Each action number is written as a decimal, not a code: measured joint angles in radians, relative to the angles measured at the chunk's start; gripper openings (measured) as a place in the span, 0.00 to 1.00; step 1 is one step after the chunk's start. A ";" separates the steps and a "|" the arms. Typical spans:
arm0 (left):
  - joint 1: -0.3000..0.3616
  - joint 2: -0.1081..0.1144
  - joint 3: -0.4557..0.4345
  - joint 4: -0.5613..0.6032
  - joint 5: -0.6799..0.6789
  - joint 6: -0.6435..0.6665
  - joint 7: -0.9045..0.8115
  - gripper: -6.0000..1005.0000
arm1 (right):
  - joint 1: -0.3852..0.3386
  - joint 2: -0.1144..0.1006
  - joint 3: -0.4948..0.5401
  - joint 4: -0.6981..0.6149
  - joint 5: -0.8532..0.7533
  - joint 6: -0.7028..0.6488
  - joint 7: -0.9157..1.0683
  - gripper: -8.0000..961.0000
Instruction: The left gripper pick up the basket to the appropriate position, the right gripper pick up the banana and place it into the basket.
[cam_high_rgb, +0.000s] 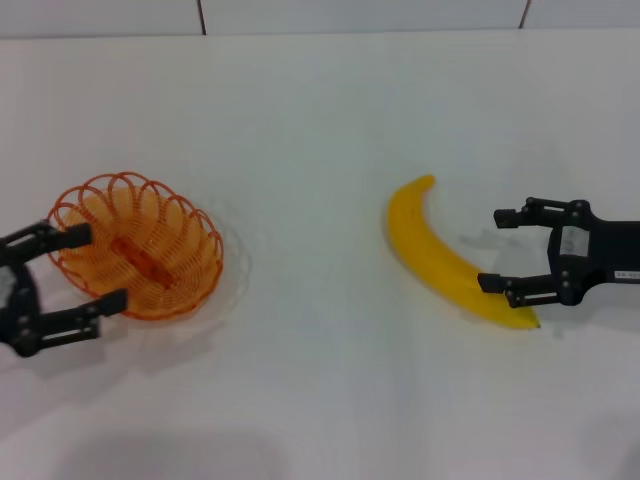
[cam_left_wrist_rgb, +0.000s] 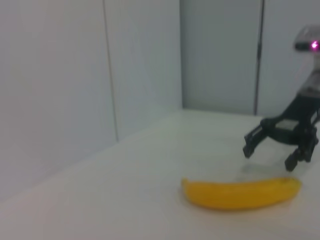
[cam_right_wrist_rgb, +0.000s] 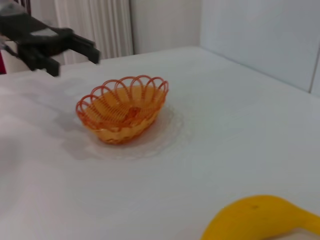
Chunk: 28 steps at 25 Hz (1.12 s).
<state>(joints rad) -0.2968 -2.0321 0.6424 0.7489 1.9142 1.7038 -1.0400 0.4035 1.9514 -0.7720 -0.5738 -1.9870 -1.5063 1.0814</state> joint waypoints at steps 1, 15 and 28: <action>0.022 0.001 -0.004 0.023 -0.019 0.022 0.000 0.87 | 0.000 0.000 0.008 0.000 0.000 0.000 0.000 0.94; 0.028 0.040 -0.132 0.062 0.047 0.077 -0.007 0.87 | 0.006 0.004 0.033 0.000 -0.001 -0.010 0.000 0.93; -0.082 0.003 -0.172 0.129 0.073 -0.128 -0.409 0.87 | 0.019 0.004 0.028 0.000 -0.006 -0.002 0.021 0.93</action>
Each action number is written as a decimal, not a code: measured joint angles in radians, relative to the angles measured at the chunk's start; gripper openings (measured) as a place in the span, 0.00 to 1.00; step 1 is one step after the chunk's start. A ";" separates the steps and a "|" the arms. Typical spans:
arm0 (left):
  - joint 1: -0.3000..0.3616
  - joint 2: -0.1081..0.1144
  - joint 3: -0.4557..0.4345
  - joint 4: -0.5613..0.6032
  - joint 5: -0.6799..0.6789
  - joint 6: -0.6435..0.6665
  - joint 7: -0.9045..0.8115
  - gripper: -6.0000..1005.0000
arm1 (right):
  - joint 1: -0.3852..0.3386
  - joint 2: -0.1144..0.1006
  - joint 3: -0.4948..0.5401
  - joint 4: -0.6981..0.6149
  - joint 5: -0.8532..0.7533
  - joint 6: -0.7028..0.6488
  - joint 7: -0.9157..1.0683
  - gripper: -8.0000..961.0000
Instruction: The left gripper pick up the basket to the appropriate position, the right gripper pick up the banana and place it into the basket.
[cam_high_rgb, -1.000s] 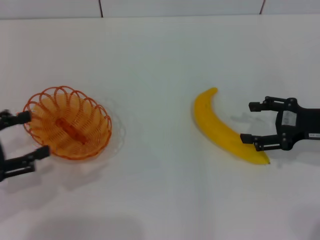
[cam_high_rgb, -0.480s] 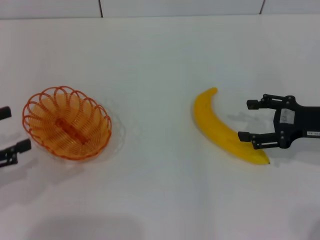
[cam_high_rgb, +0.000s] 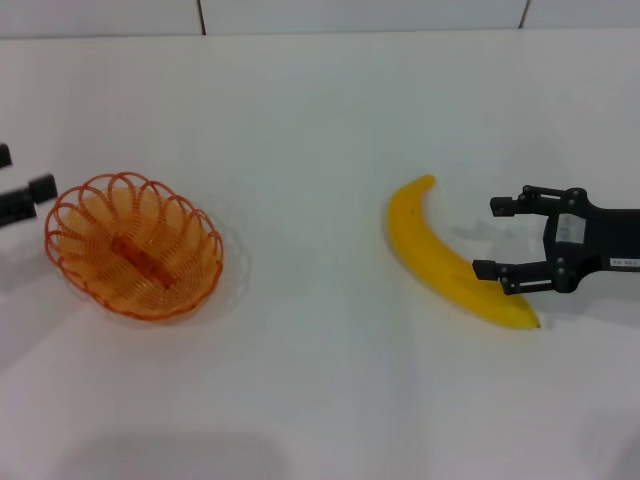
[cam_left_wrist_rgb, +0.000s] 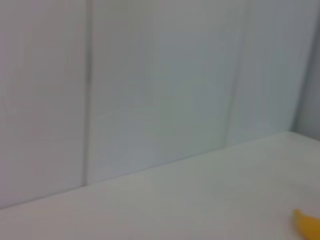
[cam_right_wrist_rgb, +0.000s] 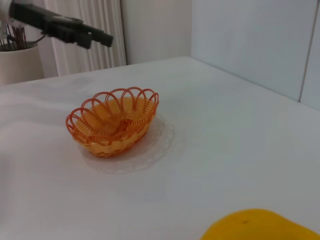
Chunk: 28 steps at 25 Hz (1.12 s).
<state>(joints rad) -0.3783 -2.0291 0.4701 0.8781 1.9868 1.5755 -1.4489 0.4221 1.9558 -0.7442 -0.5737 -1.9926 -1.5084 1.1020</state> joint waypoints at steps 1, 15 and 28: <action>-0.008 0.000 0.001 0.013 0.009 -0.018 -0.028 0.87 | 0.000 0.000 0.000 0.000 0.000 0.000 0.000 0.93; -0.263 0.005 0.003 0.053 0.522 -0.141 -0.297 0.87 | 0.003 0.001 -0.003 0.000 -0.002 0.002 0.000 0.92; -0.286 -0.003 0.091 -0.019 0.572 -0.250 -0.327 0.87 | 0.004 0.005 -0.004 0.008 -0.002 0.033 -0.003 0.91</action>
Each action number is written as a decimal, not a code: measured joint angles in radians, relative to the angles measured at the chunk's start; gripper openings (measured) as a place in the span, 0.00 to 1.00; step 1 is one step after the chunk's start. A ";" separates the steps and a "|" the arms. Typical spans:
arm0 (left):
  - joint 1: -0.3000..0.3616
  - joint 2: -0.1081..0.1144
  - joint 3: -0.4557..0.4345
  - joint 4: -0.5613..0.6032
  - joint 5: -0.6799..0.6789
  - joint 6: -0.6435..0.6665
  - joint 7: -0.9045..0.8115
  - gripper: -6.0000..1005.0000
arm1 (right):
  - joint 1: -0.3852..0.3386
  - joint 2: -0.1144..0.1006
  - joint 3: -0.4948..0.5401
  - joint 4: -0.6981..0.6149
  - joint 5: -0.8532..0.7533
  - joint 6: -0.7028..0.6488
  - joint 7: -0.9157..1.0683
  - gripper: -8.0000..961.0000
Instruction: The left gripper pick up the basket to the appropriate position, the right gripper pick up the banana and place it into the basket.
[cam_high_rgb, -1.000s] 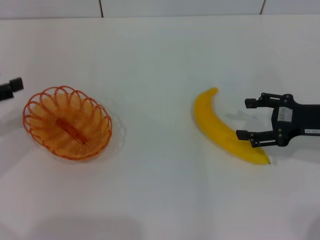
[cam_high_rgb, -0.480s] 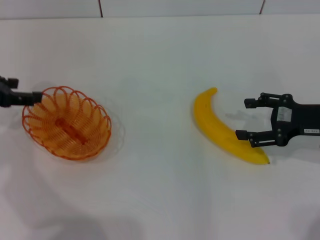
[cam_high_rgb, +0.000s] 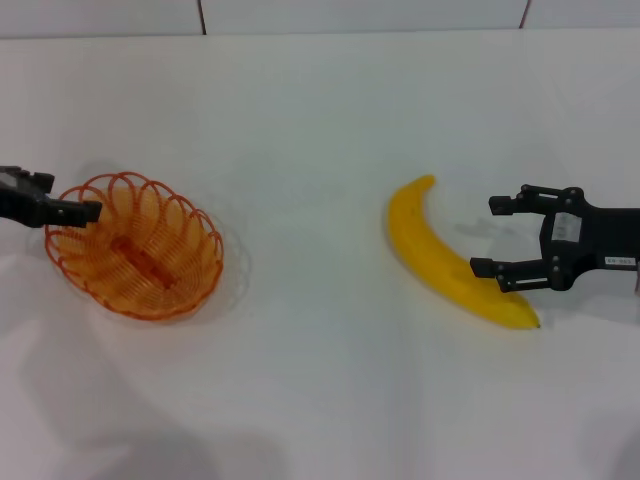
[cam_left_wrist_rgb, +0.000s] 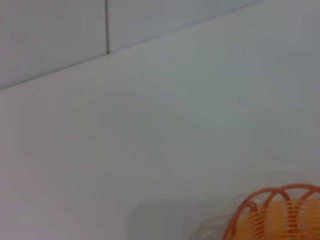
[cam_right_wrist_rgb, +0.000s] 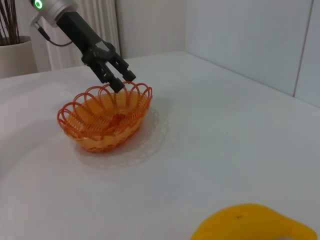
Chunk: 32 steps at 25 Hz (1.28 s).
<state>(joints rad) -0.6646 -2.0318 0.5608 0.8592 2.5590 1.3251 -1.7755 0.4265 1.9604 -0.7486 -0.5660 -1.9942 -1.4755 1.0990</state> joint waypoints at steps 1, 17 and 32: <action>-0.002 0.000 0.015 -0.006 -0.002 -0.010 0.000 0.87 | 0.000 0.000 0.000 0.000 0.000 0.001 0.000 0.91; -0.004 -0.006 0.092 -0.043 -0.014 -0.052 -0.007 0.82 | 0.003 0.006 -0.002 0.000 0.000 0.021 0.004 0.91; 0.008 -0.003 0.087 -0.036 -0.027 -0.084 -0.007 0.58 | 0.002 0.006 0.004 0.000 0.000 0.021 0.004 0.90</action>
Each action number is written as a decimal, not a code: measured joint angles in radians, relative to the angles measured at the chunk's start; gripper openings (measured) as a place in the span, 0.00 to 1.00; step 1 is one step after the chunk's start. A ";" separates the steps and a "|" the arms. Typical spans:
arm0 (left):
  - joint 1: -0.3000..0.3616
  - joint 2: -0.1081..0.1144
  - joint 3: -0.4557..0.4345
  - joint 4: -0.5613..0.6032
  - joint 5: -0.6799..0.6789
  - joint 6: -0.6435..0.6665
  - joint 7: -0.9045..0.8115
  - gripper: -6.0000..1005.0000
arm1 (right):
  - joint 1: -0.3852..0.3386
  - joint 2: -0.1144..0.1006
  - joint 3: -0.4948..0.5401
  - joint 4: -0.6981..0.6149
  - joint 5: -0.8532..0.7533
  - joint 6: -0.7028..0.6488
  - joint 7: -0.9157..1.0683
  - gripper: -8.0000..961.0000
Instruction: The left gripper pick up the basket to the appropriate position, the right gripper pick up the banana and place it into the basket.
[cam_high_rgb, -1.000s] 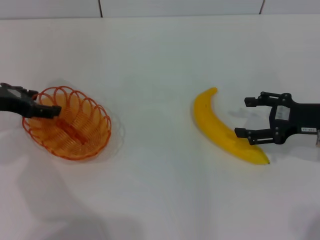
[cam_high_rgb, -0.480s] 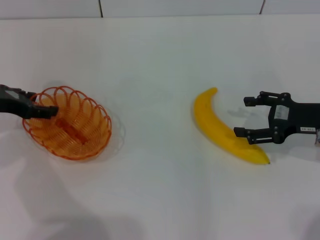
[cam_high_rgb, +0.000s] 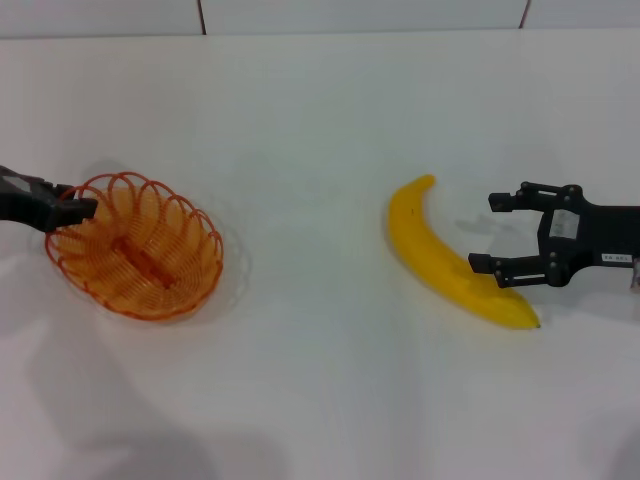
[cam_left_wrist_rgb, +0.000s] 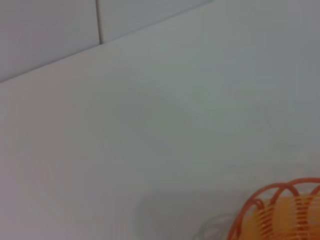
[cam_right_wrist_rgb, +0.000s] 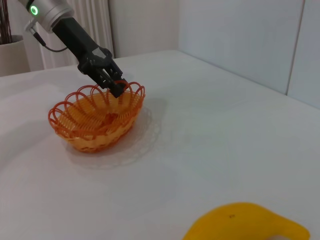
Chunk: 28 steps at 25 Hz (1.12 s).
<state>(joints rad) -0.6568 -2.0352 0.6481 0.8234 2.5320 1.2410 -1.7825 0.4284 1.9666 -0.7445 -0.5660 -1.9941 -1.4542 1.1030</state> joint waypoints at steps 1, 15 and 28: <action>0.001 0.000 0.000 0.000 0.000 -0.002 0.000 0.54 | 0.000 0.000 0.000 0.000 0.001 0.000 0.000 0.90; 0.030 0.004 0.003 0.039 -0.120 0.056 0.053 0.08 | -0.006 0.000 0.003 -0.001 0.006 0.000 0.000 0.89; 0.026 0.000 -0.003 0.059 -0.225 0.126 0.033 0.07 | -0.004 0.000 0.004 -0.003 0.006 0.000 0.000 0.88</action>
<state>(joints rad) -0.6308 -2.0353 0.6452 0.8821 2.3068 1.3669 -1.7499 0.4242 1.9665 -0.7409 -0.5689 -1.9881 -1.4542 1.1029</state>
